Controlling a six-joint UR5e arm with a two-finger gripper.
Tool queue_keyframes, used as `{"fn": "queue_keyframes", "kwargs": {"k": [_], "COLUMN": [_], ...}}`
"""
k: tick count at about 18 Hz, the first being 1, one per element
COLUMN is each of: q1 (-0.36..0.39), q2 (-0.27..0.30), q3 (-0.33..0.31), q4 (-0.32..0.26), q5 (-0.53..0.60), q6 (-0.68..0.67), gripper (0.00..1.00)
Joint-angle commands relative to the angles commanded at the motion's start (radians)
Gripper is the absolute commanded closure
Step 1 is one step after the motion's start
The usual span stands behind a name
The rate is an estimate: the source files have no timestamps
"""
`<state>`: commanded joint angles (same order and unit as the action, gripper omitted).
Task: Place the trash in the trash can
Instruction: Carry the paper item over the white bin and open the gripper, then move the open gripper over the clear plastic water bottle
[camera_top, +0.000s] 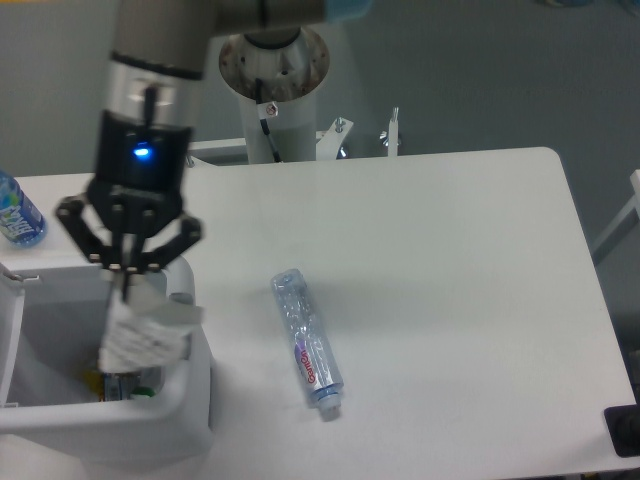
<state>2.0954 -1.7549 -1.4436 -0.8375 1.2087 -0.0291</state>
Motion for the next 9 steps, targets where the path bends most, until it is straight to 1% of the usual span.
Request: {"fn": "queue_keyframes", "kwargs": {"k": [5,7,9], "q1": [0.014,0.052,0.112], "q2": [0.014,0.017,0.017], "q3": [-0.005,-0.008,0.002], "q4": [-0.002,-0.002,-0.002], "q5": [-0.003,-0.008,-0.008], "q6": [-0.005,-0.006,-0.044], "gripper": [0.00,0.00,0.00]}}
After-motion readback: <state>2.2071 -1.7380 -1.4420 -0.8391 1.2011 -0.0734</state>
